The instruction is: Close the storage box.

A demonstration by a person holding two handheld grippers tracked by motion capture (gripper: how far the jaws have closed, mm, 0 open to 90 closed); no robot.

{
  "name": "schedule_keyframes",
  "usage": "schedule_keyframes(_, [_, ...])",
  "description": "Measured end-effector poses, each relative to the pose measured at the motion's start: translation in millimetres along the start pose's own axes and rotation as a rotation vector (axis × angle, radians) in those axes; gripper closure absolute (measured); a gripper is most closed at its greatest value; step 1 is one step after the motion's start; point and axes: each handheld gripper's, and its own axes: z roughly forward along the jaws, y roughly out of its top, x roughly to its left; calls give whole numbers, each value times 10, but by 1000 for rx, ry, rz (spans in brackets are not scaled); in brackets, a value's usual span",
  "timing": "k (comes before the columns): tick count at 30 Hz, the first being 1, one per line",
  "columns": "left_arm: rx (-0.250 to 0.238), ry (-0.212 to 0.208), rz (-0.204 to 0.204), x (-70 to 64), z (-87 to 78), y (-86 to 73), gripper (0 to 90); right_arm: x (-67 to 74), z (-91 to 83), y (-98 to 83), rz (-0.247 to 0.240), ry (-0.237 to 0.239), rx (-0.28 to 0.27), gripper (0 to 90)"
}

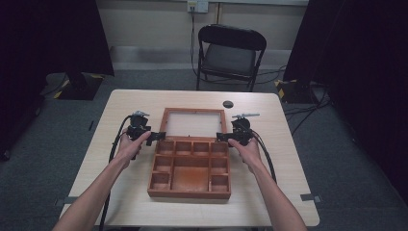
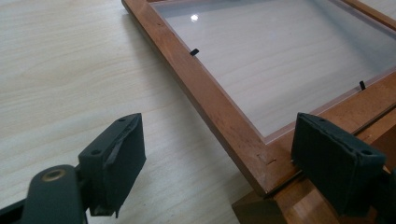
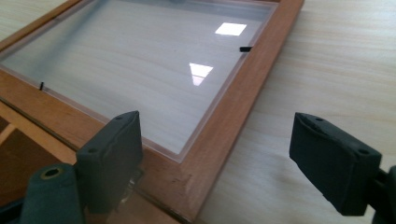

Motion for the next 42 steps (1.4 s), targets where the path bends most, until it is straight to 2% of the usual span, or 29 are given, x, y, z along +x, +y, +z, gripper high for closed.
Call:
schedule_keyframes(2, [7,-3,9,-24,12,13,178,-4,15,4,6,8,1,149])
schedule_keyframes(3, [9,5,13,-46,26,31,180,-8,37,-3,35,24,3,144])
schedule_keyframes(4, [9,5,13,-46,26,31,178,-8,37,-3,35,24,3,144])
schedule_keyframes(5, [13,-1,23,-71,45,45,179,-20,72,-9,60,52,1,141])
schedule_keyframes(9, [23,-11,10,-94,88,59,157,-23,117,4,78,81,9,138])
schedule_keyframes(13, [29,-23,19,-89,106,71,146,-33,185,-13,132,137,9,134])
schedule_keyframes(16, [29,-17,3,-118,111,72,154,-36,204,-10,140,149,13,134])
schedule_keyframes(19, [29,-2,26,-167,120,86,156,-31,236,-15,139,166,2,132])
schedule_keyframes(22, [17,-44,-14,-145,173,69,146,-29,235,-17,134,160,-2,132])
schedule_keyframes(31, [12,-40,-6,-149,177,67,130,-31,231,-20,127,161,-8,136])
schedule_keyframes(34, [12,-43,-6,-141,175,68,130,-26,221,-16,118,157,-12,141])
schedule_keyframes(35, [10,-47,-7,-134,176,69,129,-12,210,-8,98,143,-18,144])
schedule_keyframes(36, [10,-47,-7,-134,176,69,128,-3,203,-6,88,135,-26,151])
schedule_keyframes(37, [13,-52,-3,-125,174,69,127,-3,196,-3,78,129,-34,212])
schedule_keyframes(38, [13,-52,-3,-125,174,69,121,-9,177,-5,71,106,-46,231])
schedule_keyframes(42, [9,-61,-14,-109,185,64,118,-30,164,-11,71,114,-46,240])
